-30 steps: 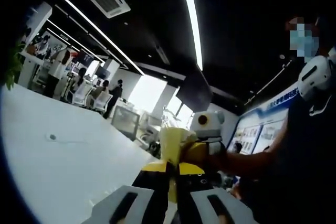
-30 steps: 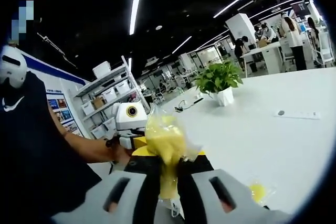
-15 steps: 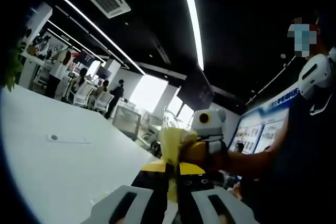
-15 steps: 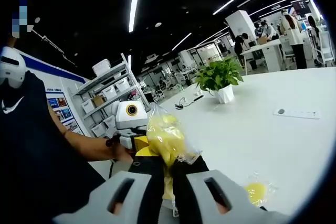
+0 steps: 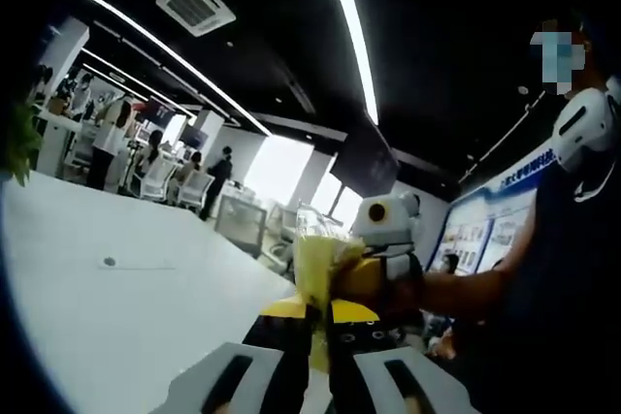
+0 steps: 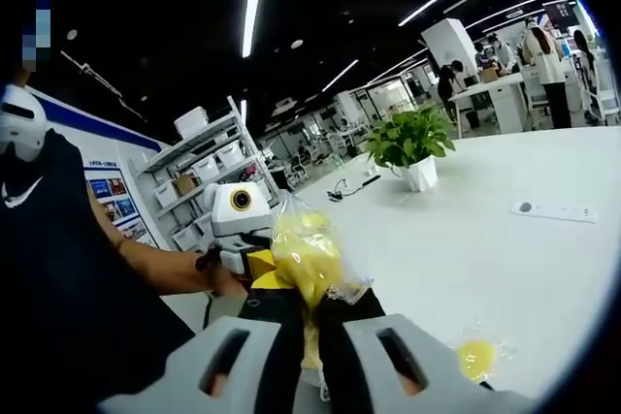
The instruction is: Compare the silicone blocks by pressing each to a similar depth, holding the contact briefly, and releasing to observe deformation and rebound differences across the visible hardness samples.
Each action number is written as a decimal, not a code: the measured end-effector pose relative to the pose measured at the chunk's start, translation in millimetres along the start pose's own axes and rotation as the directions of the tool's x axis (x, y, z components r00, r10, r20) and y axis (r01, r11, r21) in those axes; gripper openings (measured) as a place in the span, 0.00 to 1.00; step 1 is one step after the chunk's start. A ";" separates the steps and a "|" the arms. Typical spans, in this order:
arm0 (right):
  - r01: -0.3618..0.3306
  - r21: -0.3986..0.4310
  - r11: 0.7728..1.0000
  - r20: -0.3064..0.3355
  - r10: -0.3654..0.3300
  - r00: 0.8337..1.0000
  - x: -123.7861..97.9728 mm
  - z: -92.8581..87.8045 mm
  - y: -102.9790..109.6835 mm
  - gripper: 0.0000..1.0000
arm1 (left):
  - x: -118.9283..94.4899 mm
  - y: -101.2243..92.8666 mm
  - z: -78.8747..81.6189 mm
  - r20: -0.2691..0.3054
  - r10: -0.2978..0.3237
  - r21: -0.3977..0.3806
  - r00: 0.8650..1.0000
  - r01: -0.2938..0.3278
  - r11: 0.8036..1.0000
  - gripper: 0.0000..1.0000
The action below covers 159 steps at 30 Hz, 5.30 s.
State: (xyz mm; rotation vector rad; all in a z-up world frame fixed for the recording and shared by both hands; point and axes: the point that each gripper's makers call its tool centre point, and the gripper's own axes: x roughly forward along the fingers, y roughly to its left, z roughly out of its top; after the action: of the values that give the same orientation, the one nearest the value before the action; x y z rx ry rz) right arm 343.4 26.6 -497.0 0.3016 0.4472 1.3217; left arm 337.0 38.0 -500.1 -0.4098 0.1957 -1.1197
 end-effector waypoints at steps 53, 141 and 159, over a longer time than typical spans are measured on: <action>-0.007 0.024 1.000 0.023 0.007 1.000 1.0 9.3 -3.9 0.00 | 3.5 4.1 8.6 -0.020 0.003 -0.024 1.000 -0.003 1.000 0.02; 0.717 -0.115 0.687 0.293 -0.666 0.686 -210.2 -75.5 -124.0 0.97 | -68.3 155.7 -79.6 -0.210 0.259 -0.544 0.943 -0.333 0.770 0.02; 0.723 -0.156 0.673 0.170 -0.703 0.690 -218.5 -136.8 -139.6 0.97 | -83.7 194.4 -161.8 -0.368 0.235 -0.653 0.900 -0.430 0.623 0.02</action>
State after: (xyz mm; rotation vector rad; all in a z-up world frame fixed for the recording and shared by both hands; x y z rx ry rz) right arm 358.5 -223.1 -649.9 -0.0094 0.2871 0.5559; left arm 405.3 150.0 -731.9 -0.9018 0.9346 -0.6659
